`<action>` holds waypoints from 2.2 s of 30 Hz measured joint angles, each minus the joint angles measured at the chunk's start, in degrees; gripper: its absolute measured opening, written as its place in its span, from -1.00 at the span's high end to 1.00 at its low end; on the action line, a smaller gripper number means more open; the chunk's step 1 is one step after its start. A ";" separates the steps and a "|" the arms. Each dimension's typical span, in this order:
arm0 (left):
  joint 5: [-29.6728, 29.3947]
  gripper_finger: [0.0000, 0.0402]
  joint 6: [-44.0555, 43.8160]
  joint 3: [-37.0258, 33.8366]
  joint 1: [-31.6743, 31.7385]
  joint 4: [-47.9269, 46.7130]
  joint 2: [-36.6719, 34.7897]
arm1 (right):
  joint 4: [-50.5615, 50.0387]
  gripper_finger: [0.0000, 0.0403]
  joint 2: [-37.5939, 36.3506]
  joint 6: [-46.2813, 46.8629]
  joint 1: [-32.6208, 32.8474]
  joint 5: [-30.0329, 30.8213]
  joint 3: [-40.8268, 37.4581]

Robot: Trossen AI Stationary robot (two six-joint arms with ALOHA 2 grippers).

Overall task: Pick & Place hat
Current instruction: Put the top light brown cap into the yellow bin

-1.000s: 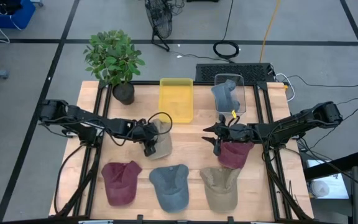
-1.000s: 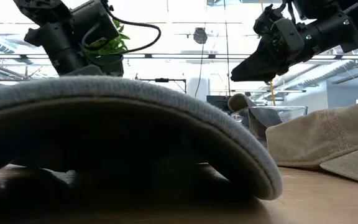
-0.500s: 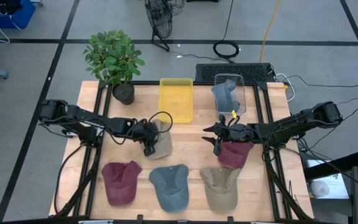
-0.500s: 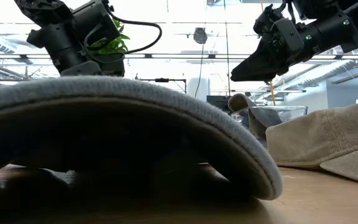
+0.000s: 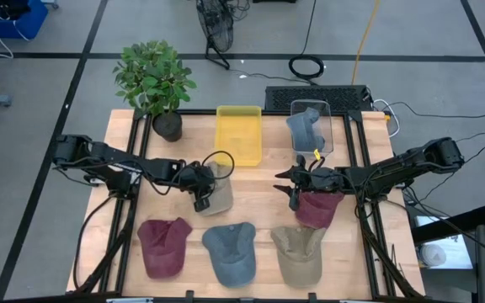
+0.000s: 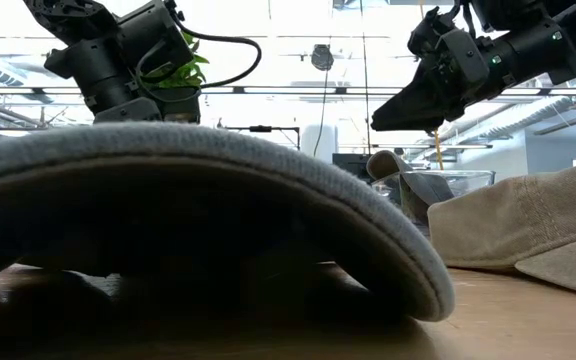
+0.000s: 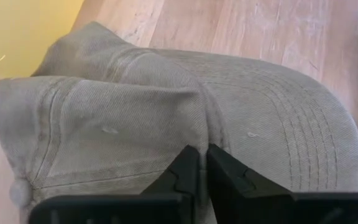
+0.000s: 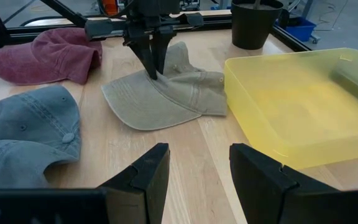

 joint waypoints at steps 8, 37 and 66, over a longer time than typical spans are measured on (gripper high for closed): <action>0.04 0.91 1.22 0.00 0.00 -0.02 0.00 | 0.00 0.24 0.00 0.00 0.00 0.00 0.00; -6.18 0.91 4.69 9.32 -5.81 -7.59 0.04 | -0.55 0.24 0.00 0.19 -0.01 0.00 0.00; -17.03 0.95 8.53 14.12 -10.30 -9.45 0.00 | -2.69 0.24 0.00 0.22 -0.02 0.00 0.00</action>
